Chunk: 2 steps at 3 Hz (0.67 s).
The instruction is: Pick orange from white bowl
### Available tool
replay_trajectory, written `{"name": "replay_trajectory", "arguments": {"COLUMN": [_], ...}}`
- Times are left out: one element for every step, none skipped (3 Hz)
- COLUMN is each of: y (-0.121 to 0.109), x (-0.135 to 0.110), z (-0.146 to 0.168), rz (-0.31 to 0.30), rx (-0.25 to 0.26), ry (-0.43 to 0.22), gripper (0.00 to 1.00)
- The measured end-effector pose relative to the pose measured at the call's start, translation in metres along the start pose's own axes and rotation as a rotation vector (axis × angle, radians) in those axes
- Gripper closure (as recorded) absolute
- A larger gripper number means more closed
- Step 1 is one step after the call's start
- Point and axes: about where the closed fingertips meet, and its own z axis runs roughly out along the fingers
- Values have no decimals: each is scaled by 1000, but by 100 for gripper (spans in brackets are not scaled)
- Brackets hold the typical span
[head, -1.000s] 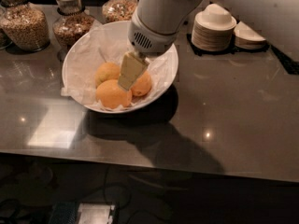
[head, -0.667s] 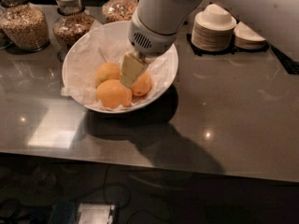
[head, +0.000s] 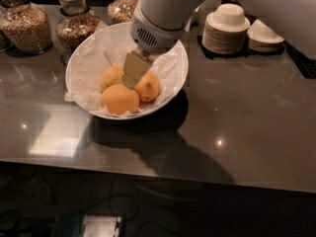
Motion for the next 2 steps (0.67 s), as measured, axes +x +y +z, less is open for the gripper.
{"name": "replay_trajectory", "arguments": {"y": [-17,-25], "x": [-11,-13], "z": [-4,12], "rz": [-82,-189], "rx": [-30,-113], "ry": [-36,-102], "gripper": [33,26]}}
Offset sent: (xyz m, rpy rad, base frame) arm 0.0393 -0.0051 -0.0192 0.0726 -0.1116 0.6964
